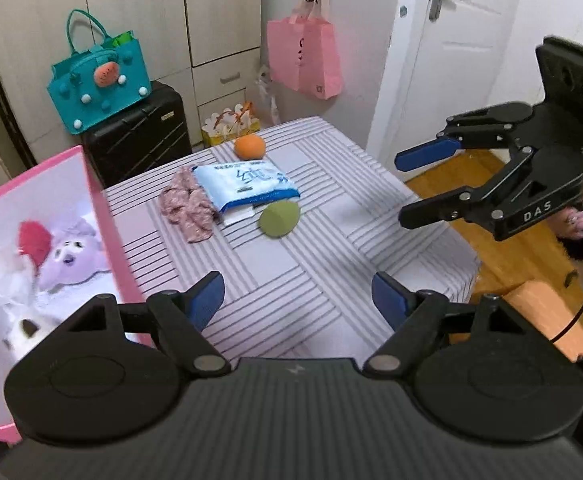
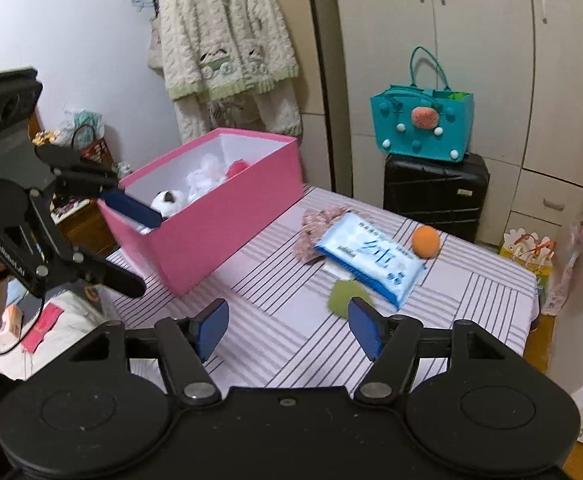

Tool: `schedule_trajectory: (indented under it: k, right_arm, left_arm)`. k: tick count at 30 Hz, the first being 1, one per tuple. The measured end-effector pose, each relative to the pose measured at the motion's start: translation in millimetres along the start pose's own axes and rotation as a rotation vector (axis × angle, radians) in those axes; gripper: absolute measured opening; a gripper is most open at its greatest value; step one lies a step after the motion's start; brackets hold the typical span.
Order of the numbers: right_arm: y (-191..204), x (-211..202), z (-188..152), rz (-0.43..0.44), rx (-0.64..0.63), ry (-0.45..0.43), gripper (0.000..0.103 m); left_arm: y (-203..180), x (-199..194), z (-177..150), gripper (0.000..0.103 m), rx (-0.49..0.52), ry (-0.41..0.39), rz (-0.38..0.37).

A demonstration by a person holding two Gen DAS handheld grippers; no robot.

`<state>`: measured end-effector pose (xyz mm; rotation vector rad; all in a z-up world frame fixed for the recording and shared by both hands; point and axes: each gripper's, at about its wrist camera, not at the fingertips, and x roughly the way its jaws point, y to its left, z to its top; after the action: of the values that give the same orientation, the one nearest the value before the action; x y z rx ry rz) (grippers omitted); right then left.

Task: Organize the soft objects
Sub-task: 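Grasp the green sponge with the left tool while the right tool grasps the orange ball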

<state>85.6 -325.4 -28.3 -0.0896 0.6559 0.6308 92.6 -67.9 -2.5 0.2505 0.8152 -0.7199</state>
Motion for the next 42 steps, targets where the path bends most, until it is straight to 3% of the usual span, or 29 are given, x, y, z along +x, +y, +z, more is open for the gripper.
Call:
schedule_trajectory:
  k: [6, 11, 23, 29, 34, 42]
  right_arm:
    - [-30.8, 13.7, -7.2, -0.027, 0.011, -0.079, 0.074]
    - [-51.0, 33.2, -12.0, -0.119, 0.005, -0.103, 0.082]
    - [-100.3, 78.7, 5.7, -0.121, 0.063, -0.090, 0.081]
    - [-124.8, 111.6, 17.7, -0.047, 0.125, -0.083, 0.080]
    - [-142.0, 143.9, 22.4, -0.006, 0.159, -0.080, 0.073]
    - [-152.3, 184.2, 26.8, -0.063, 0.126, -0.046, 0.068]
  left_arm:
    - [-2.0, 23.6, 0.5, 0.081, -0.006, -0.125, 0.034]
    - [-2.5, 51.6, -0.8, 0.081, -0.025, -0.181, 0.053]
    - [-0.1, 138.6, -6.7, 0.080, -0.172, -0.209, 0.055]
    - [-4.4, 162.9, -6.6, 0.080, -0.203, -0.232, 0.062]
    - [-2.7, 177.4, -5.4, 0.080, -0.223, -0.235, 0.098]
    - [-3.0, 195.3, -5.1, 0.077, -0.244, -0.222, 0.105]
